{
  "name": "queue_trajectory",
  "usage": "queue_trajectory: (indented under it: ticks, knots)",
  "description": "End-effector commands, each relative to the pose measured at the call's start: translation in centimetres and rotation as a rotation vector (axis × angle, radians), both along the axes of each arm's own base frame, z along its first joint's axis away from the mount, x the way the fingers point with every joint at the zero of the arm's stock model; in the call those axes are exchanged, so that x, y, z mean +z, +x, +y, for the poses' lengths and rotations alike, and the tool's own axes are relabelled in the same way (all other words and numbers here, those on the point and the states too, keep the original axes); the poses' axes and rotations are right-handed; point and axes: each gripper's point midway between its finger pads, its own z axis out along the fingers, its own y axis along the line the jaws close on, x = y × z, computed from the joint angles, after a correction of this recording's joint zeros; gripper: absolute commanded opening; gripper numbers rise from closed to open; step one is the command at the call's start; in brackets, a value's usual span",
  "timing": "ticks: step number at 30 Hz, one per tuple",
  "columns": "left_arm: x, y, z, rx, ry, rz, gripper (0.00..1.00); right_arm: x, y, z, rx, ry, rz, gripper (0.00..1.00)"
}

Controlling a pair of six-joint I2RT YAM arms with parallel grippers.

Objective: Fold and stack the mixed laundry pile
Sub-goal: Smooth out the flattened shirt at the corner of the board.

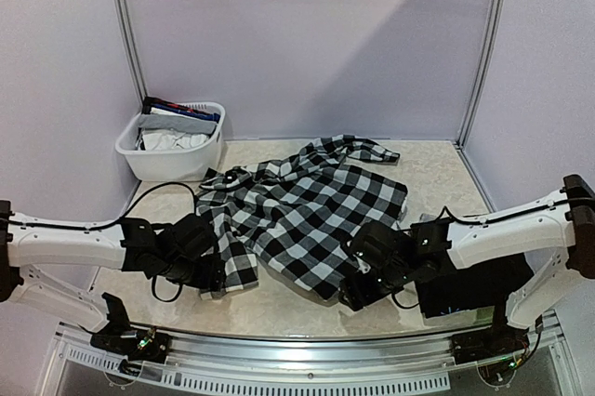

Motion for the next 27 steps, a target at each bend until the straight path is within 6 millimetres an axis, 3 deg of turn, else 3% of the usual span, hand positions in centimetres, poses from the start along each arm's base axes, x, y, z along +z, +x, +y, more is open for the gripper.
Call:
queue_trajectory:
  ticks: [1, 6, 11, 16, 21, 23, 27]
  knots:
    - [-0.4, -0.6, -0.9, 0.008, -0.037, -0.019, 0.83, 1.2, -3.7, 4.1, 0.060, 0.115, 0.052, 0.76]
    - [-1.0, -0.8, -1.1, 0.009, -0.041, -0.022, 0.83, 1.1, -3.7, 5.1, 0.076, 0.069, -0.006, 0.76]
    - [-1.4, -0.7, -0.7, 0.023, -0.026, -0.032, 0.80, 0.7, -1.9, 5.6, 0.051, -0.051, -0.117, 0.76]
    - [-2.2, -1.1, -0.3, 0.037, -0.038, -0.026, 0.75, -0.3, 0.2, 6.0, 0.044, -0.199, -0.213, 0.76]
    - [-2.6, -1.2, 0.2, 0.048, -0.028, -0.026, 0.73, -2.5, 1.5, 6.1, 0.053, -0.351, -0.261, 0.71]
    - [-2.7, -1.2, 0.4, 0.056, -0.031, -0.030, 0.64, -3.1, 2.0, 5.9, 0.049, -0.395, -0.280, 0.63]
    - [-2.7, -1.0, 0.2, 0.067, -0.061, -0.050, 0.23, -3.7, 2.7, 4.2, 0.023, -0.490, -0.322, 0.33]
